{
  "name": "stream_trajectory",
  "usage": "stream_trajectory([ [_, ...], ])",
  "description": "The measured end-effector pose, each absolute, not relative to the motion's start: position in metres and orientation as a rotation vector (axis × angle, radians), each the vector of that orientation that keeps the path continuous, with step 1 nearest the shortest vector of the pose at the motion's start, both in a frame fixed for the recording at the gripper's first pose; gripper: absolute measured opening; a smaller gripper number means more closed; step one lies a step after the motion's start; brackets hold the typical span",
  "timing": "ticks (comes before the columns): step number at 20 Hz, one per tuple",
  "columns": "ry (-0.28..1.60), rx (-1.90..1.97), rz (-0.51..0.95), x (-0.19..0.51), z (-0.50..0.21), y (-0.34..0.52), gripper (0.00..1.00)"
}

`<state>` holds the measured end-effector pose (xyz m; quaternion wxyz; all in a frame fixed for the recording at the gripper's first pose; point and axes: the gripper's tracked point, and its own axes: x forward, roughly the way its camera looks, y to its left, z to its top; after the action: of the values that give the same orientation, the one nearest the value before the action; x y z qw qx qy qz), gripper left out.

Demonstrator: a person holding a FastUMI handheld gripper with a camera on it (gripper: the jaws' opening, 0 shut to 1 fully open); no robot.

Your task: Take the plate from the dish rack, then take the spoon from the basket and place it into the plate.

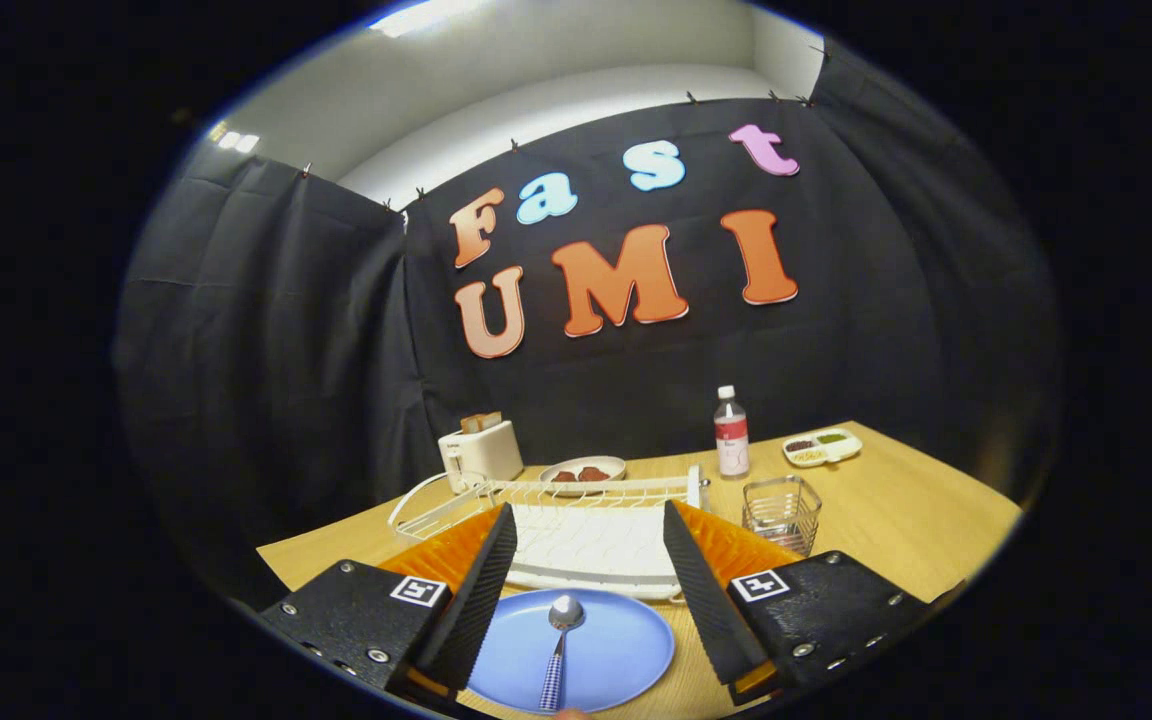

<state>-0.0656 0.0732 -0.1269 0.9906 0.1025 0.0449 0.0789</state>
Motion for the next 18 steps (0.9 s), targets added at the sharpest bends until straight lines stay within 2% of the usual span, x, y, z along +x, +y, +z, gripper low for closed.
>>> stream_trajectory([
  [8,-0.025,0.117,0.083,-0.066,-0.063,0.059,0.92],
  [18,-0.085,0.109,0.029,-0.064,-0.033,0.037,0.93],
])
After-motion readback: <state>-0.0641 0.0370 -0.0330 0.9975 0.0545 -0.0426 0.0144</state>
